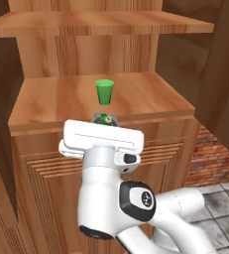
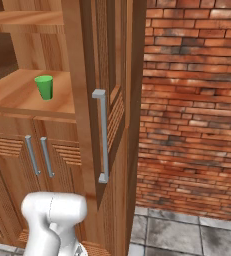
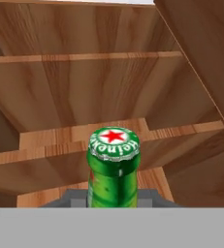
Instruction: Open the cabinet directly in front. Then move the beer and the cup to the dining counter with the jar on it.
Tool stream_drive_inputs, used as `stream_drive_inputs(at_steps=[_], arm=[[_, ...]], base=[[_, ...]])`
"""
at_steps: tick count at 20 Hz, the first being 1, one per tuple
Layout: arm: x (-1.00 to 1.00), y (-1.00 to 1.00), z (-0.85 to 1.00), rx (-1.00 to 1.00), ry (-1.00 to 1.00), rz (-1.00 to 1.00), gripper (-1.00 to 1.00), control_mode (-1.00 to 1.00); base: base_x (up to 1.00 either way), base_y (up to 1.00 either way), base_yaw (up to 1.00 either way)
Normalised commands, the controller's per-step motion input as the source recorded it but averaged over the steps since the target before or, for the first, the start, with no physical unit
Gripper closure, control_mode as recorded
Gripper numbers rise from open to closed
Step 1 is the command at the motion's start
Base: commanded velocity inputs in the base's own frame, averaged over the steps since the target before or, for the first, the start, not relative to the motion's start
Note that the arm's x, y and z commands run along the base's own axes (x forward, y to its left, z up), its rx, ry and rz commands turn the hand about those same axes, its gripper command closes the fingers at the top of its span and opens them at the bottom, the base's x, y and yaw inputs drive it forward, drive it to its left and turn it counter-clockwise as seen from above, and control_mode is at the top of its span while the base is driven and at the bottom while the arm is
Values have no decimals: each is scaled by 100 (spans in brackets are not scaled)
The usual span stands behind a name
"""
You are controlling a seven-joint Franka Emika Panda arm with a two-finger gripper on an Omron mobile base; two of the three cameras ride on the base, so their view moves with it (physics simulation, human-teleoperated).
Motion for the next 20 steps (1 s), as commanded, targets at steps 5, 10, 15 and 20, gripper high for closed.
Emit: stream_drive_inputs(at_steps=[5,10,15,20], arm=[[5,-4,2,0,-2,0,100,-100],[0,0,0,0,0,0,100,-100],[0,0,-2,0,0,0,100,100],[0,0,0,0,0,0,100,100]], base=[[0,0,0],[0,0,0],[-4,10,18],[-62,0,69]])
